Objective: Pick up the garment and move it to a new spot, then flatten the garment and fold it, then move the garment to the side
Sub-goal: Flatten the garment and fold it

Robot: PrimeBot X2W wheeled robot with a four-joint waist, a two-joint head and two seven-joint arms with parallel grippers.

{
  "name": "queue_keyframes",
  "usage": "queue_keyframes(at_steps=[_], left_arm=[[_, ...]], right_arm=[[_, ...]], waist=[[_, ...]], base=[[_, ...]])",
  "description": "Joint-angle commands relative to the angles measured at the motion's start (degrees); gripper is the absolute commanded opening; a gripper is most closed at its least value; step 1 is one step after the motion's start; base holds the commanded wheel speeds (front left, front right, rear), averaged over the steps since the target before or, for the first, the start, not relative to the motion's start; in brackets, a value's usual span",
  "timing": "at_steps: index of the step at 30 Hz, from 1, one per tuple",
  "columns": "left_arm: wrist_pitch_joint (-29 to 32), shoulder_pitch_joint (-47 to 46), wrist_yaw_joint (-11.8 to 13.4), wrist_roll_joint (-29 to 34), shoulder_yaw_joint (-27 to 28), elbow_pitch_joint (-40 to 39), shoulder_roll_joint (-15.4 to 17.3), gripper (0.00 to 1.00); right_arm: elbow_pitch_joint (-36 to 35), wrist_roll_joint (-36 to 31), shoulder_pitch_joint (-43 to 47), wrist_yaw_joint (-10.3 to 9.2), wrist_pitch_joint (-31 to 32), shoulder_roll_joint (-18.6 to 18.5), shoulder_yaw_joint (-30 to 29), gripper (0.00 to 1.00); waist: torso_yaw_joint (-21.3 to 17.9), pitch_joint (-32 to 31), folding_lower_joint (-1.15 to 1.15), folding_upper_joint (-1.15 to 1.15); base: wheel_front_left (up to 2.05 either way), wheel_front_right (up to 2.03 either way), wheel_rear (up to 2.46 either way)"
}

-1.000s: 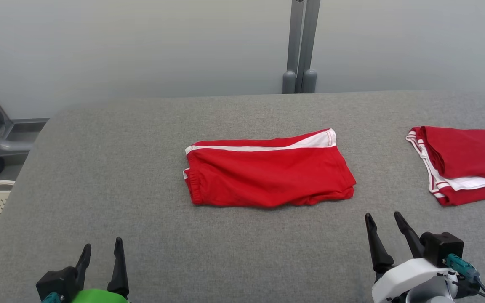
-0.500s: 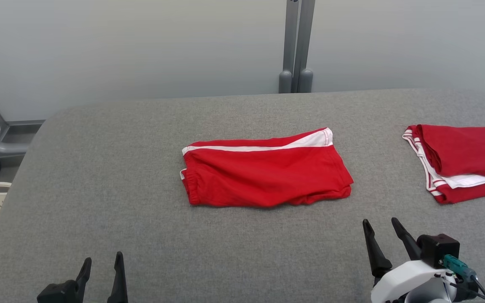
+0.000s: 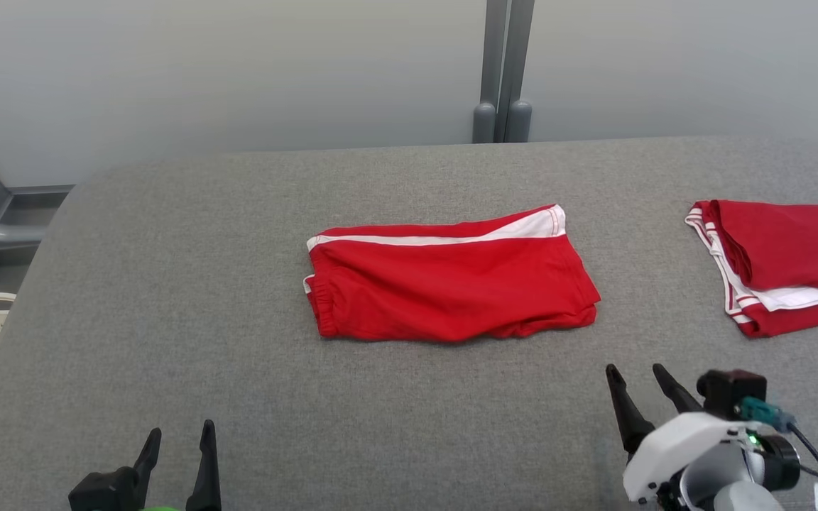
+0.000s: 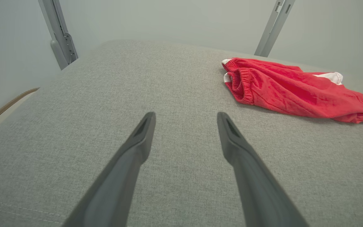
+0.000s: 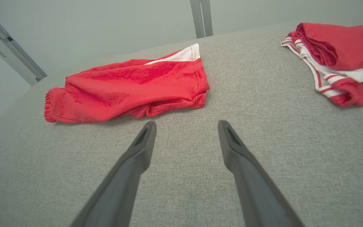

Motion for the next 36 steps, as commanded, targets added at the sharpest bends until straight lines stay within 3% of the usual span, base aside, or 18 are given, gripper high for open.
queue_keyframes(at_steps=[1,10,16,25,36], left_arm=[[-0.1,-0.7,0.2,0.4,0.0,-0.2,0.6,1.00],[0.0,-2.7,0.0,1.0,-1.1,-1.7,0.9,1.00],[-1.7,-6.7,-0.2,2.3,-2.0,-2.5,1.1,1.00],[-3.5,-11.5,-2.1,3.8,-4.4,-2.8,0.4,1.00],[-4.4,-13.4,-2.9,4.1,-6.1,-1.2,-0.6,1.00]], right_arm=[[-0.5,-1.2,-1.9,-0.01,2.2,0.0,0.3,1.00],[0.0,-4.9,-14.9,-0.01,21.1,-3.4,-0.7,1.00],[9.0,-4.6,-27.7,-0.02,33.2,-4.6,-8.1,1.00],[20.4,-9.6,-38.1,-0.01,35.8,-6.9,-13.8,1.00],[29.1,-11.8,-42.5,0.00,36.4,-6.5,-16.2,1.00]], waist=[[0.0,0.4,0.00,0.00],[1.5,5.0,0.00,0.00],[4.9,11.1,0.00,0.00],[10.1,16.7,0.00,0.00],[13.0,19.1,0.00,0.00]], base=[[0.00,0.00,0.00],[0.00,0.00,0.00],[0.00,0.00,0.00],[0.00,0.00,0.00],[0.00,0.00,0.00]])
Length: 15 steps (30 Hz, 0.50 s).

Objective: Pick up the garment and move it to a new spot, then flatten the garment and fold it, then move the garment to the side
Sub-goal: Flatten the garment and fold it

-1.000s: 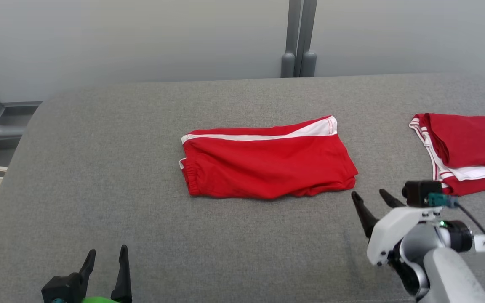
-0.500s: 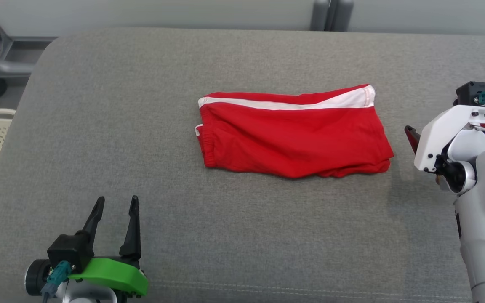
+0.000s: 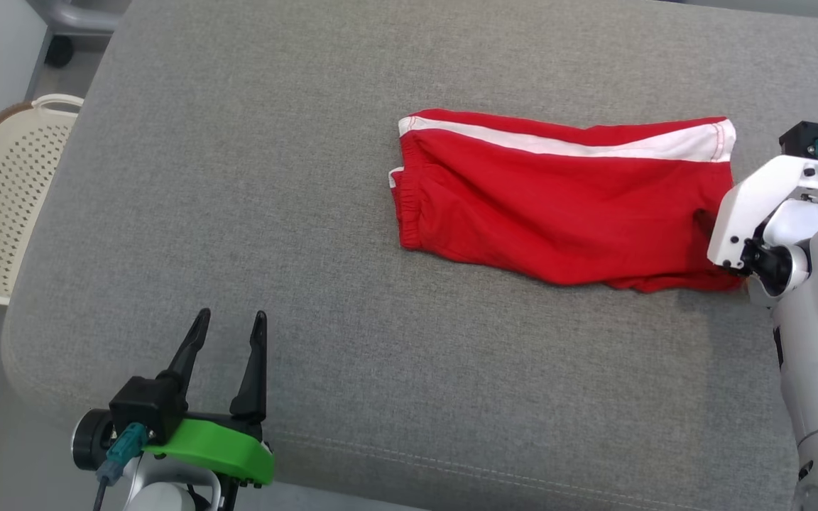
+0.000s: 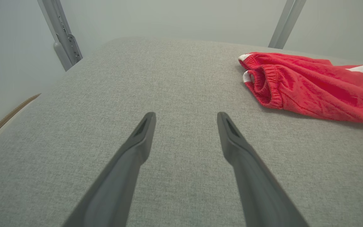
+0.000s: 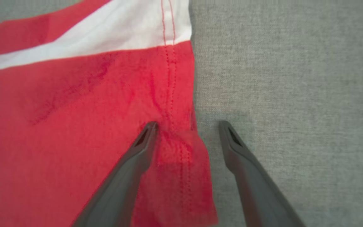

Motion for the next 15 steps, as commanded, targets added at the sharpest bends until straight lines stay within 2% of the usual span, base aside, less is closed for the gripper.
queue_keyframes(at_steps=[1,4,5,7,8,9,12,15], left_arm=[[-0.4,-0.8,-0.3,0.4,0.0,0.2,-0.1,1.00],[-0.4,-0.7,-0.3,0.2,-0.2,0.6,0.0,1.00],[-0.4,-0.7,-0.2,0.1,-0.3,0.6,-0.1,1.00],[-0.4,-0.6,-0.1,0.1,-0.4,0.8,-0.1,1.00],[-0.4,-0.6,-0.1,0.0,-0.5,0.9,-0.1,1.00],[-0.3,-0.6,-0.1,-0.2,-0.6,1.0,-0.1,1.00],[-0.1,-0.5,-0.1,-0.4,-0.9,1.2,-0.2,1.00],[-0.1,-0.2,-0.3,-0.7,-1.1,1.6,0.0,1.00]], right_arm=[[0.9,-0.2,-0.3,0.01,0.0,0.6,0.0,1.00],[3.3,0.2,-1.0,0.02,0.4,1.8,-0.1,1.00],[4.1,0.4,-1.2,0.03,0.6,2.1,-0.1,0.96],[5.4,0.9,-1.6,0.13,0.9,3.1,-0.4,0.69],[5.9,0.9,-1.7,0.18,1.1,3.4,-0.3,0.49],[6.4,0.9,-1.8,0.17,1.3,3.5,-0.3,0.42],[7.3,0.1,-2.1,0.03,0.6,2.6,-1.1,0.00],[7.8,-1.0,-2.2,-0.06,-0.3,1.4,-2.1,0.00]], waist=[[1.0,0.9,-0.01,0.00],[1.1,0.9,-0.01,0.00],[1.1,0.9,-0.01,0.00],[1.0,0.8,-0.01,0.00],[1.0,0.7,-0.01,0.00],[1.0,0.6,-0.01,0.00],[1.0,0.3,-0.01,0.00],[1.0,-0.2,-0.01,0.00]], base=[[0.00,0.00,0.00],[0.00,0.00,0.00],[0.00,0.00,0.00],[0.00,0.00,0.00],[0.00,0.00,0.00],[0.00,0.00,0.00],[0.00,0.00,0.00],[0.00,0.00,0.00]])
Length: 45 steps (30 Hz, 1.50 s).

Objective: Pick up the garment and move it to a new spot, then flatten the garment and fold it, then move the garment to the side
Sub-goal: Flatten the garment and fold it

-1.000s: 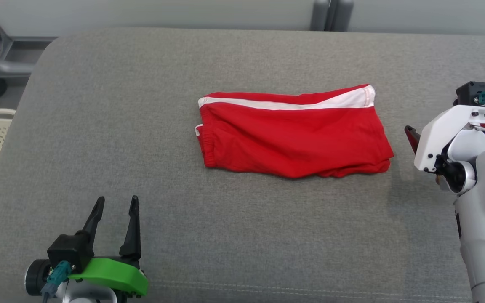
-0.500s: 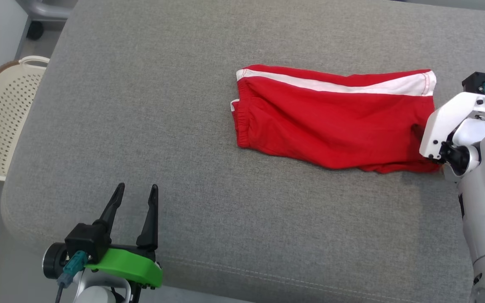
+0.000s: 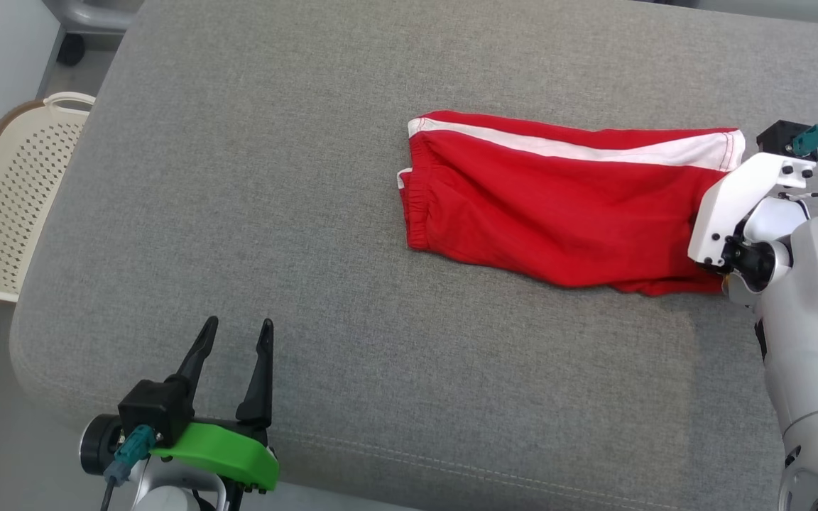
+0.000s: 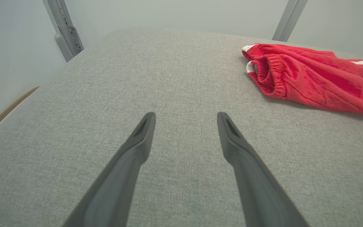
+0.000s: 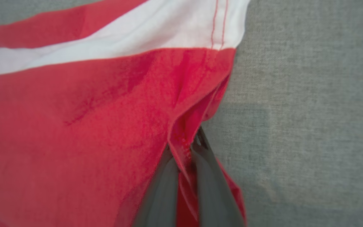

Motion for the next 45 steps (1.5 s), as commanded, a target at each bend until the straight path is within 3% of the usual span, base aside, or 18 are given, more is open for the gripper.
queue_keyframes(at_steps=[1,15,19,24,33,45], left_arm=[[0.0,-0.1,-0.3,-0.5,0.0,0.2,0.2,1.00],[0.3,1.0,-0.2,-1.7,-0.4,0.6,0.8,1.00],[0.2,0.9,0.0,-1.9,-0.5,0.8,0.8,1.00],[0.1,0.8,0.1,-2.1,-0.5,1.1,0.8,1.00],[0.0,0.1,0.1,-2.7,-1.1,1.8,0.2,1.00],[-0.2,0.8,-0.3,-3.2,-2.5,2.7,-0.4,1.00]], right_arm=[[1.4,-0.9,1.3,-0.17,0.0,-0.6,-0.4,0.00],[0.0,-10.5,-1.1,-0.15,-2.1,-5.6,-7.4,0.00],[-1.3,-13.7,-2.1,-0.15,-1.7,-4.9,-8.5,0.00],[-2.8,-15.7,-3.4,-0.14,-1.1,-2.4,-4.8,0.00],[-1.6,-10.4,-5.9,-0.14,-1.3,2.7,6.2,0.00],[3.3,-4.9,-6.9,-0.13,-1.6,4.6,13.9,0.00]], waist=[[0.0,-0.2,-0.01,0.00],[-1.1,-2.0,-0.01,0.00],[-1.2,-2.6,-0.01,0.00],[-1.2,-3.2,-0.01,0.00],[0.5,-4.3,-0.01,0.00],[5.4,-5.0,-0.01,0.00]], base=[[0.00,0.00,0.00],[0.00,0.00,0.00],[0.00,0.00,0.00],[0.00,0.00,0.00],[0.00,0.00,0.00],[0.00,0.00,0.00]])
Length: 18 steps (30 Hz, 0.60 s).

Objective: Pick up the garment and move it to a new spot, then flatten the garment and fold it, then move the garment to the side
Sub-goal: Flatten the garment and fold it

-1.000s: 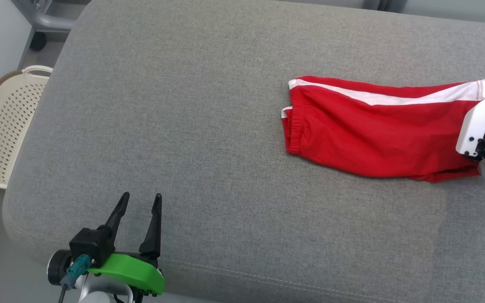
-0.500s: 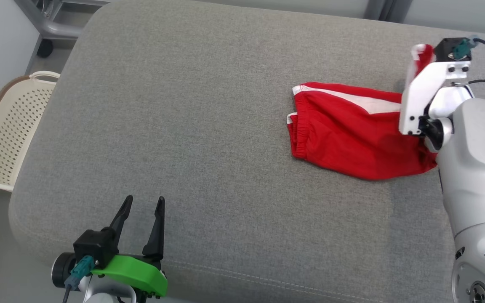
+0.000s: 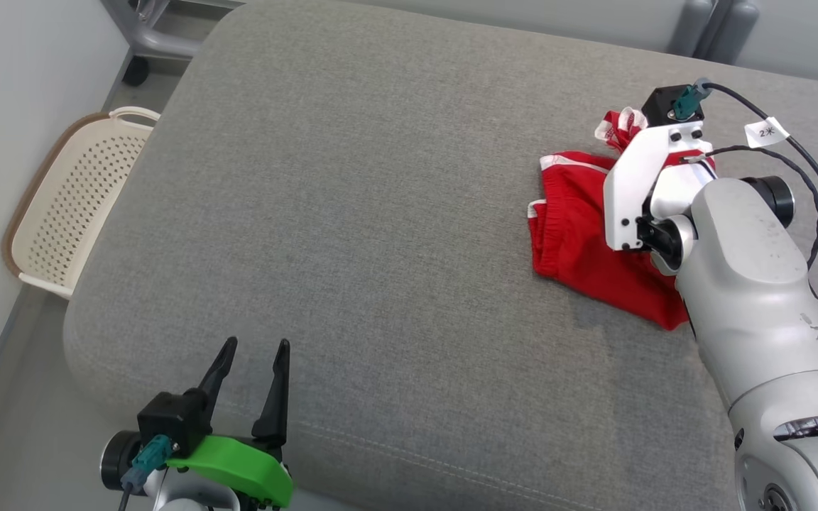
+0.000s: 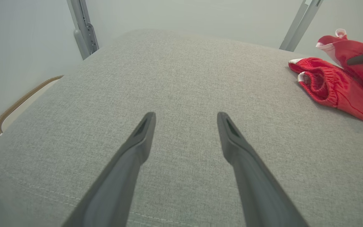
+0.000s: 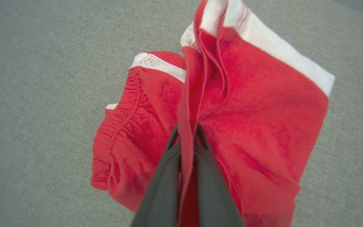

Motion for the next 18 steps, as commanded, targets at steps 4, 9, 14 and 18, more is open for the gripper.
queue_keyframes(at_steps=[4,9,14,18], left_arm=[[-0.5,-0.2,-0.6,-0.6,-0.4,0.8,-0.3,1.00],[-0.7,-0.8,-0.7,-0.6,-0.8,1.3,-0.8,1.00],[-0.9,-1.0,-0.7,-0.8,-1.0,1.9,-1.1,1.00],[-1.1,-0.7,-0.5,-0.9,-0.9,2.2,-1.0,1.00]], right_arm=[[2.3,0.7,-1.1,-0.07,-0.9,0.0,0.5,0.00],[4.6,0.9,-1.8,-0.07,-1.5,0.1,0.9,0.00],[6.6,0.9,-2.1,-0.07,-2.4,0.2,1.3,0.00],[7.8,4.5,-2.7,-0.06,-3.4,0.2,4.3,1.00]], waist=[[2.8,0.3,0.00,0.00],[4.4,0.7,0.00,0.00],[5.1,0.8,0.00,0.00],[4.8,0.3,0.00,0.00]], base=[[0.00,0.00,0.00],[0.00,0.00,0.00],[0.00,0.00,0.00],[0.00,0.00,0.00]])
